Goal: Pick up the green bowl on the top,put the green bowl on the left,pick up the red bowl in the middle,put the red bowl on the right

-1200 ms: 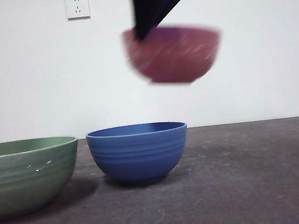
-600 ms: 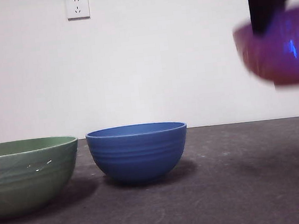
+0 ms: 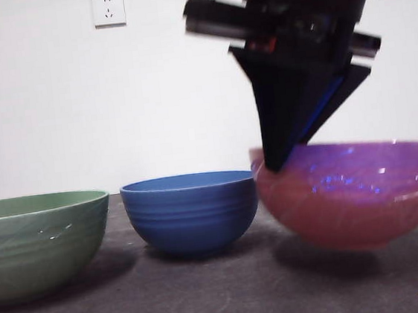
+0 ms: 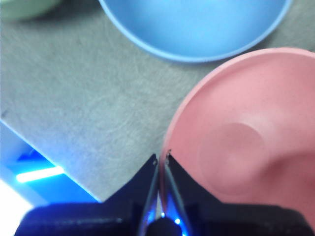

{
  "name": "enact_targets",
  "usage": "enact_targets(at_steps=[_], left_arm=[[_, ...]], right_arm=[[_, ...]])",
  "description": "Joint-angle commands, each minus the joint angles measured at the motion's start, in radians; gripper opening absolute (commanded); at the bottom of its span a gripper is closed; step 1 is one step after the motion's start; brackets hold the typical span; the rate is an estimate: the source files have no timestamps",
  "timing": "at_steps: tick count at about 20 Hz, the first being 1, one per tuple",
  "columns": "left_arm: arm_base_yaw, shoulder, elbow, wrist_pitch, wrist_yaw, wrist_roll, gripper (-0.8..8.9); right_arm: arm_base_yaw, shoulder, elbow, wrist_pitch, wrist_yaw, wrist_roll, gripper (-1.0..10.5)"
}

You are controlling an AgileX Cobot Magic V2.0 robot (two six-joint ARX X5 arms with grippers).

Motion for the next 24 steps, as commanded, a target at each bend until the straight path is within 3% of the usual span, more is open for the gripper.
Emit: enact_targets(at_steps=[1, 2, 5, 10, 12, 14, 15, 17, 18, 19, 22, 24], left_arm=[[0.003, -0.003, -0.003, 0.001, 0.002, 0.012, 4.04], [0.003, -0.003, -0.003, 0.001, 0.002, 0.012, 4.04], [0.003, -0.003, -0.003, 0.001, 0.002, 0.012, 4.04], [0.003, -0.003, -0.003, 0.001, 0.002, 0.013, 4.04], [0.002, -0.003, -0.003, 0.004, 0.011, 0.014, 4.04], [0.002, -0.003, -0.003, 0.028, 0.066, 0.019, 4.02], [0.002, -0.003, -0.003, 0.055, 0.104, 0.02, 3.62], [0.002, -0.004, -0.009, 0.117, 0.171, 0.052, 0.89], [0.002, -0.004, -0.014, 0.145, 0.19, 0.065, -0.22], [0.002, -0.004, -0.026, 0.177, 0.196, 0.069, -0.08], [0.004, -0.024, -0.124, 0.301, 0.201, 0.072, -0.08], [0.005, -0.064, -0.207, 0.367, 0.2, 0.071, -0.08]], right_arm=[[0.002, 0.03, -0.011, 0.015, -0.046, -0.01, 0.0], [0.002, 0.034, -0.011, 0.015, -0.054, -0.009, 0.2], [0.002, 0.034, -0.011, 0.015, -0.056, -0.008, 2.4], [0.0, -0.047, -0.01, 0.058, -0.052, -0.01, 2.6], [-0.008, -0.138, -0.01, 0.135, -0.029, -0.058, 2.6], [-0.054, -0.229, -0.01, 0.214, 0.056, -0.128, 2.5], [-0.087, -0.272, -0.01, 0.247, 0.087, -0.164, 2.5], [-0.17, -0.359, -0.01, 0.295, 0.1, -0.204, 1.6], [-0.221, -0.399, -0.01, 0.304, 0.088, -0.22, 0.6], [-0.279, -0.432, -0.01, 0.303, 0.057, -0.232, -0.2], [-0.479, -0.507, -0.026, 0.267, -0.144, -0.233, -0.1], [-0.56, -0.551, -0.071, 0.28, -0.236, -0.233, -0.1]])
